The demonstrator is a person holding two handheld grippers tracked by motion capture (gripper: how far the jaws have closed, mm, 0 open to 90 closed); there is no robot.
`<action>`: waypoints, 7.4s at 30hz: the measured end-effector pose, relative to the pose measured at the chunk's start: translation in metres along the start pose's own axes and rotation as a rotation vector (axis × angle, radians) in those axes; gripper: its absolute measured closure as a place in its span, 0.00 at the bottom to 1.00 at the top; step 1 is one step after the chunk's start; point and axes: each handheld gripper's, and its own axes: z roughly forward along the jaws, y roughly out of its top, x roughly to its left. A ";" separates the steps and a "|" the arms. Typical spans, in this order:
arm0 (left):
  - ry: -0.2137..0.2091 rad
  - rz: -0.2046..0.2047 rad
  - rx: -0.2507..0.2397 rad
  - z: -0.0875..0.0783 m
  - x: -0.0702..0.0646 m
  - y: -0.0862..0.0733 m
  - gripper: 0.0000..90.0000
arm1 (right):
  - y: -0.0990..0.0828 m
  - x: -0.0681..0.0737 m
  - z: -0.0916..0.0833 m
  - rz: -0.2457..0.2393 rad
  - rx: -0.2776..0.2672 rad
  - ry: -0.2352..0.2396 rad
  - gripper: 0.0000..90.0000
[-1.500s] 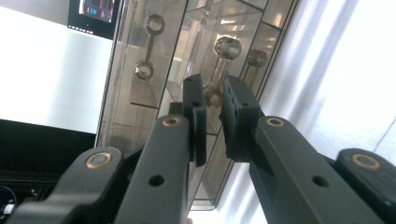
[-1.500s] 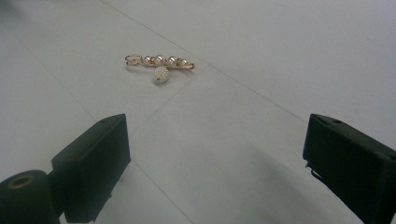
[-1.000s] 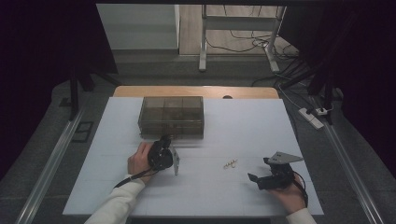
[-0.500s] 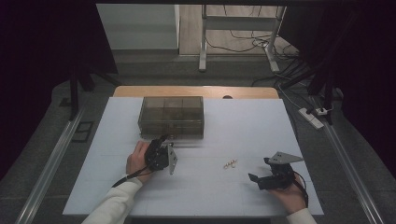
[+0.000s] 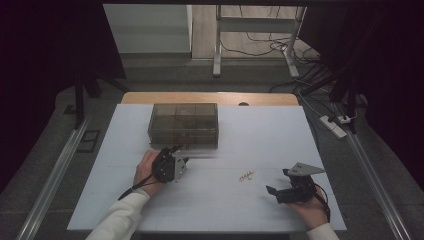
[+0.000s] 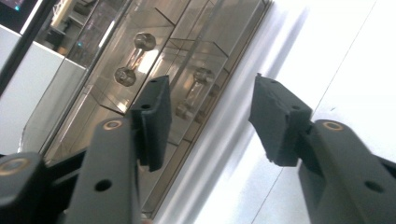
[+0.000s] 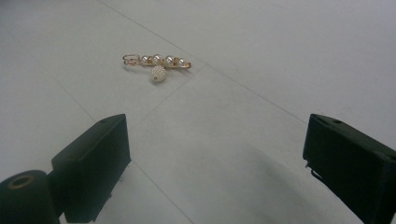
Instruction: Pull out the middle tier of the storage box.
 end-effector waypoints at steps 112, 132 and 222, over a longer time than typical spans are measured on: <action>-0.235 -0.230 0.072 0.037 0.042 0.001 0.40 | 0.000 0.000 0.003 -0.008 0.023 0.006 0.08; -0.199 -0.168 0.069 0.036 0.039 0.002 0.52 | -0.001 0.000 0.003 -0.012 0.027 0.006 0.08; -0.229 -0.109 0.057 0.018 0.024 0.005 0.57 | -0.001 0.000 0.002 -0.008 0.029 0.012 0.08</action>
